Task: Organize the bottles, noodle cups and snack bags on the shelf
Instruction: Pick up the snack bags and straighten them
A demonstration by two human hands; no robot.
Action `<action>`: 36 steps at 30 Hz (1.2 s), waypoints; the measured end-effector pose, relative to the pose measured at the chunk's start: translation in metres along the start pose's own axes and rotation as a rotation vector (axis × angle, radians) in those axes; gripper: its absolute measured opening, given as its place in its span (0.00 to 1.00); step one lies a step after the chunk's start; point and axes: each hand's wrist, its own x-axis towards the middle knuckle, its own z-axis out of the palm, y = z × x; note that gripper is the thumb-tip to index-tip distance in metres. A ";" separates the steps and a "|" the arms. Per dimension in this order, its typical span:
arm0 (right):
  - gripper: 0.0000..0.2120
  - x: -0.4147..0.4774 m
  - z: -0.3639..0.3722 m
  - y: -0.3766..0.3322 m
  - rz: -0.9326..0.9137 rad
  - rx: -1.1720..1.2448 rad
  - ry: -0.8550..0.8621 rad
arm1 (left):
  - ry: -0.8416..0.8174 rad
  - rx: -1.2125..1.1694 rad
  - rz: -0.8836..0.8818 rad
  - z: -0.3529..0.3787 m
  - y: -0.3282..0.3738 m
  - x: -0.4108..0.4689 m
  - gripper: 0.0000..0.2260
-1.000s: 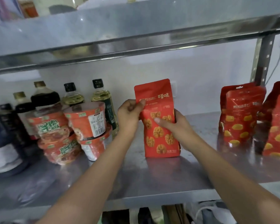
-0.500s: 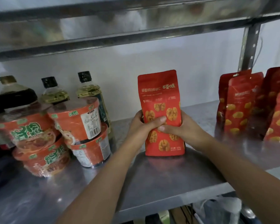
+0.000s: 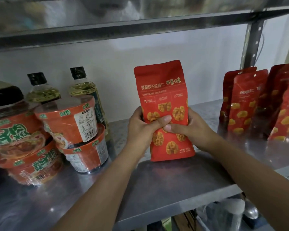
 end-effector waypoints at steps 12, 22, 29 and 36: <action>0.22 0.006 -0.005 -0.009 -0.045 0.185 0.349 | -0.257 0.100 -0.176 0.010 -0.006 -0.005 0.30; 0.27 0.007 -0.009 -0.006 -0.073 0.147 0.391 | -0.211 0.069 -0.121 0.016 -0.014 -0.006 0.31; 0.13 0.006 -0.008 -0.002 -0.091 -0.015 0.486 | -0.096 0.621 0.312 0.017 -0.015 -0.015 0.32; 0.20 0.001 0.001 -0.009 -0.009 0.035 0.264 | -0.174 0.535 0.239 0.020 -0.023 -0.008 0.29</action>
